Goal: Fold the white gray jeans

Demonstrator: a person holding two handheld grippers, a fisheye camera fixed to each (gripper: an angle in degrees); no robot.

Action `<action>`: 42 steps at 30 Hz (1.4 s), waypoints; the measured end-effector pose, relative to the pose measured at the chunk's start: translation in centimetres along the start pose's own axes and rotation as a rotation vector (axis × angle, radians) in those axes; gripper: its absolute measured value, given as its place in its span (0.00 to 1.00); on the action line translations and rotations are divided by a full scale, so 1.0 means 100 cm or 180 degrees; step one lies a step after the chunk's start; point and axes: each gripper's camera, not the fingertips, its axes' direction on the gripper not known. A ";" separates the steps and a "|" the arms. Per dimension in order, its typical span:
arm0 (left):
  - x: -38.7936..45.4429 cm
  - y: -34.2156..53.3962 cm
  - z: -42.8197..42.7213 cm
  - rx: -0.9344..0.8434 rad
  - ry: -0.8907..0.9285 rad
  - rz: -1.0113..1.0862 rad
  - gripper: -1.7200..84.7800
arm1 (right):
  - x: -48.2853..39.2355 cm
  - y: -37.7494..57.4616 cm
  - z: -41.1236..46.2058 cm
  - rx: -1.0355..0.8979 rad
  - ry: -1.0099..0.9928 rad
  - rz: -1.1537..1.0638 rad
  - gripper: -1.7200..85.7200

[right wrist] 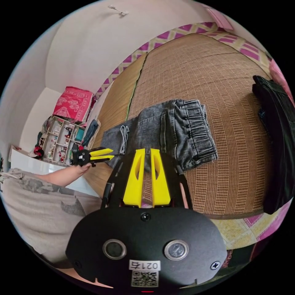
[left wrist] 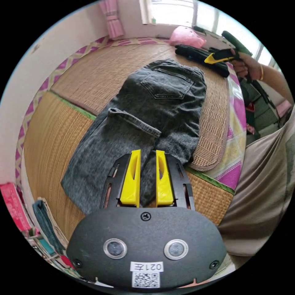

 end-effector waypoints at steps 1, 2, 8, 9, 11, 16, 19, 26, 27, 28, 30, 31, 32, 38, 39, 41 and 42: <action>0.004 -0.006 0.004 0.0015 -0.0031 0.0016 0.13 | 0.004 0.010 -0.002 -0.0030 0.0014 0.0021 0.05; 0.009 -0.017 0.010 0.0030 -0.0082 0.0013 0.13 | 0.006 0.015 -0.003 -0.0040 0.0016 0.0037 0.05; 0.030 -0.045 0.054 -0.0073 -0.0046 0.0163 0.14 | 0.030 0.064 -0.012 -0.0096 0.0047 0.0261 0.04; 0.033 -0.043 0.059 -0.0047 -0.0050 0.0184 0.14 | 0.034 0.071 -0.013 -0.0097 0.0048 0.0312 0.04; 0.031 -0.036 0.066 0.0003 0.0016 0.0116 0.13 | 0.038 0.081 -0.014 -0.0075 0.0035 0.0388 0.04; -0.008 -0.004 0.083 0.0264 0.0711 -0.0800 0.06 | 0.038 0.097 -0.011 -0.0044 -0.0020 0.0503 0.03; -0.036 0.039 0.083 0.0718 0.1227 -0.1344 0.04 | 0.031 0.097 -0.008 -0.0013 -0.0076 0.0523 0.03; -0.112 0.248 -0.002 0.2129 0.1322 -0.2566 0.03 | -0.001 0.084 0.011 -0.0053 -0.0129 0.0442 0.03; -0.122 0.298 -0.019 0.2279 0.1177 -0.2794 0.03 | -0.009 0.080 0.017 -0.0064 -0.0141 0.0416 0.03; -0.127 0.325 -0.028 0.2346 0.1095 -0.2916 0.03 | -0.018 0.077 0.023 -0.0076 -0.0155 0.0389 0.02; -0.143 0.432 -0.052 0.2474 0.0714 -0.3414 0.03 | -0.032 0.070 0.034 -0.0107 -0.0175 0.0351 0.02; -0.147 0.458 -0.057 0.2471 0.0611 -0.3536 0.04 | -0.042 0.066 0.041 -0.0134 -0.0184 0.0324 0.02; -0.155 0.506 -0.062 0.2439 0.0430 -0.3783 0.04 | -0.048 0.065 0.044 -0.0151 -0.0184 0.0311 0.02; -0.171 0.704 0.000 0.1819 0.0389 -0.5169 0.09 | -0.104 0.053 0.071 -0.0208 -0.0193 0.0306 0.03; -0.164 0.723 0.011 0.1914 0.0470 -0.5301 0.09 | -0.115 0.051 0.074 -0.0215 -0.0178 0.0320 0.03; -0.158 0.727 0.019 0.2018 0.0500 -0.5290 0.09 | -0.128 0.048 0.077 -0.0209 -0.0142 0.0352 0.04; -0.159 0.713 0.025 0.1989 0.0573 -0.5088 0.10 | -0.134 0.044 0.077 -0.0156 -0.0088 0.0407 0.05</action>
